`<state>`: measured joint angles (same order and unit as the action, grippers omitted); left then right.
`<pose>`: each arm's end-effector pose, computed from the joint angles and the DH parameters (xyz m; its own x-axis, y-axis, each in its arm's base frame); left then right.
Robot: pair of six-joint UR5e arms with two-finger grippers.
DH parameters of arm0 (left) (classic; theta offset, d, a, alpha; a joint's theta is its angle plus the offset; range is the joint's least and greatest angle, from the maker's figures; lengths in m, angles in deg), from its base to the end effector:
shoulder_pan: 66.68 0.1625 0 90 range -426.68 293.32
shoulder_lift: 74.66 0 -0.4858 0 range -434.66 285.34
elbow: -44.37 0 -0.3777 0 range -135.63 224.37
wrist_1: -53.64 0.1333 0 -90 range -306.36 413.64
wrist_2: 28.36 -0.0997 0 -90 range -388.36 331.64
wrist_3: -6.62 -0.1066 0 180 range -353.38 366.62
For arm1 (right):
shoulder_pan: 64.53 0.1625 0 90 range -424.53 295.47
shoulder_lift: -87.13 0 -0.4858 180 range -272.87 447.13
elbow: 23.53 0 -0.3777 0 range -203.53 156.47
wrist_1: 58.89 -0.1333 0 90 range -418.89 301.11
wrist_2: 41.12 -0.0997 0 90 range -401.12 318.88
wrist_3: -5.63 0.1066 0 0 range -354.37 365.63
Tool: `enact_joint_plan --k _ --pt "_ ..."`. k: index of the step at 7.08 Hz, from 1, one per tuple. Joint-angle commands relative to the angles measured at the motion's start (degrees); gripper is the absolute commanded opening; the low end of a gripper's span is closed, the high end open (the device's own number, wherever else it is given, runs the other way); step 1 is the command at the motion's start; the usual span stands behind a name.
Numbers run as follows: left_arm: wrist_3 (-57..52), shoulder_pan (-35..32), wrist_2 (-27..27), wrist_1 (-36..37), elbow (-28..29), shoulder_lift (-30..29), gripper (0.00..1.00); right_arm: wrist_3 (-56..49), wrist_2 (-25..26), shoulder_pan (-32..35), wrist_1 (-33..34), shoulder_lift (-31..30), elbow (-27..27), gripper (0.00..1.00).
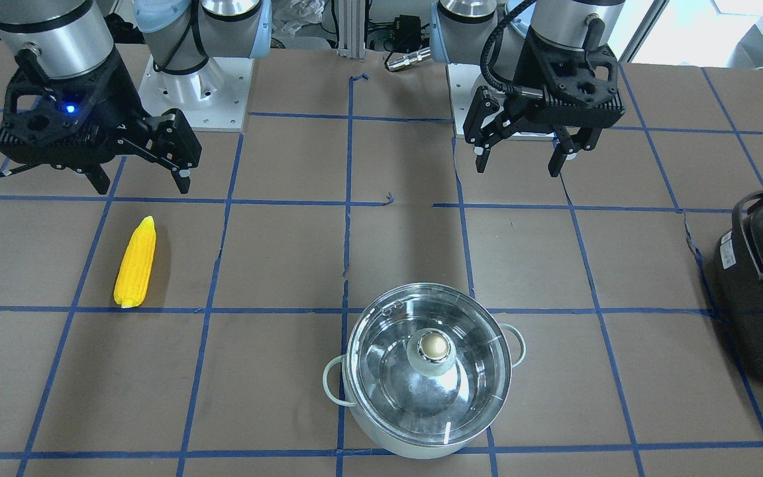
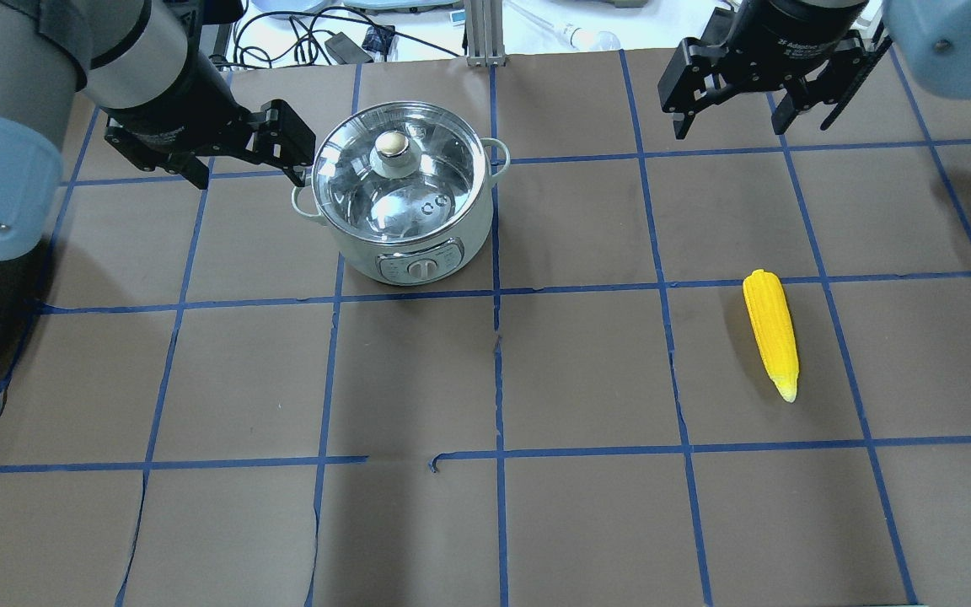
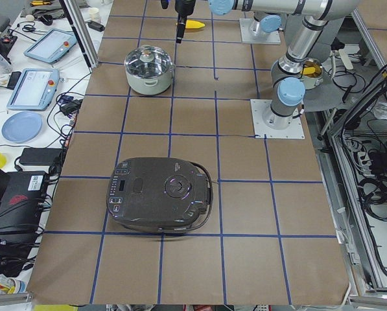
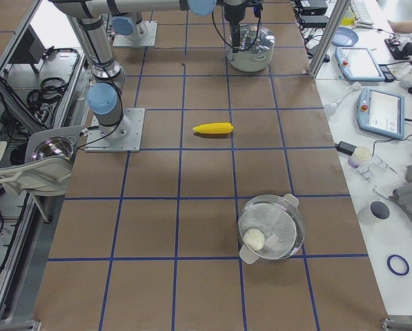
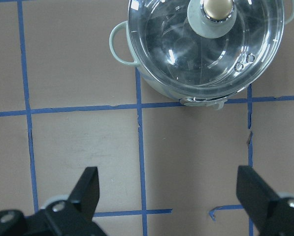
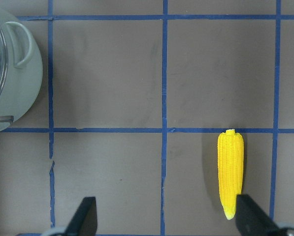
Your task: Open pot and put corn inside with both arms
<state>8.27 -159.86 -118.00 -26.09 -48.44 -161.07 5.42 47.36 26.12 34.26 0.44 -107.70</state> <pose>-0.1596 -0.4574 0.5670 -0.9995 0.0284 0.0117 0.0257 0.9812 -0.1914 0.1420 -0.5135 0.5679 -0.9995 -0.0176 -0.0260 -0.0150 0.9950 -0.0989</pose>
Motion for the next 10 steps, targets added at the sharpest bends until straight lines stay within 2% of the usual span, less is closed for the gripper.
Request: enact_joint_plan --k 1,3,5,8,10 --pt "0.0 0.0 0.0 0.0 0.0 0.0 1.0 -0.5 0.2 -0.5 0.1 0.6 -0.6 1.0" --pt "0.0 0.0 0.0 0.0 0.0 0.0 1.0 0.3 0.4 -0.6 -0.7 0.6 -0.7 1.0" --pt "0.0 0.1 0.0 0.0 0.0 0.0 1.0 -0.1 -0.6 -5.2 -0.9 1.2 -1.8 1.0" --pt "-0.1 0.0 0.0 0.0 0.0 0.0 1.0 -1.1 1.0 -8.3 0.1 1.3 -8.5 1.0" --pt "-0.2 0.2 -0.1 0.0 0.6 0.0 1.0 -2.2 2.7 -14.3 4.2 2.4 -15.1 1.0"
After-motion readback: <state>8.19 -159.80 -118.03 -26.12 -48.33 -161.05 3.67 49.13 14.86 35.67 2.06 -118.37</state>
